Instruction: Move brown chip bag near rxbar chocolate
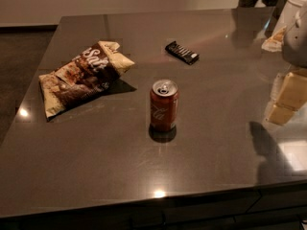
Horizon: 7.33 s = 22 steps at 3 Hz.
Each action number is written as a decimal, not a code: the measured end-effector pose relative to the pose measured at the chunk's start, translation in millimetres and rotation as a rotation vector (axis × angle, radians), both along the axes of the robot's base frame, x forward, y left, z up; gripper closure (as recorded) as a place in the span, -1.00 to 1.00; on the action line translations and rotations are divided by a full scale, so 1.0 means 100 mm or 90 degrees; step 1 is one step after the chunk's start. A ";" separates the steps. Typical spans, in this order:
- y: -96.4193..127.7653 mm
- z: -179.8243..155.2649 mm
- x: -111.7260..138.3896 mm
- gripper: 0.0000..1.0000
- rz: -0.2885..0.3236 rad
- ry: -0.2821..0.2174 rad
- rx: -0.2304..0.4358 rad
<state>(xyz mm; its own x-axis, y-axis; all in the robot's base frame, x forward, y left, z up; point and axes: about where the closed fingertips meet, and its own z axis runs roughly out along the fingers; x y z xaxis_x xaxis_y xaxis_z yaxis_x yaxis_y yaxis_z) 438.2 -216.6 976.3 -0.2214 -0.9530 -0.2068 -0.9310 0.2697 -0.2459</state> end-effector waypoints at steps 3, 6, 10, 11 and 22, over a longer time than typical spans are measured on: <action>0.23 0.11 0.53 -1.00 0.026 -0.054 0.022; 1.01 0.11 1.40 -1.00 0.064 -0.069 0.091; 2.18 0.00 1.66 -1.00 0.115 -0.045 0.146; 2.41 -0.11 1.56 -1.00 0.146 -0.052 0.147; 3.13 -0.56 2.55 1.00 0.169 -0.047 0.072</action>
Offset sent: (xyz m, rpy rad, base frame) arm 0.0486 0.0130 0.0105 0.0275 -0.0818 0.0367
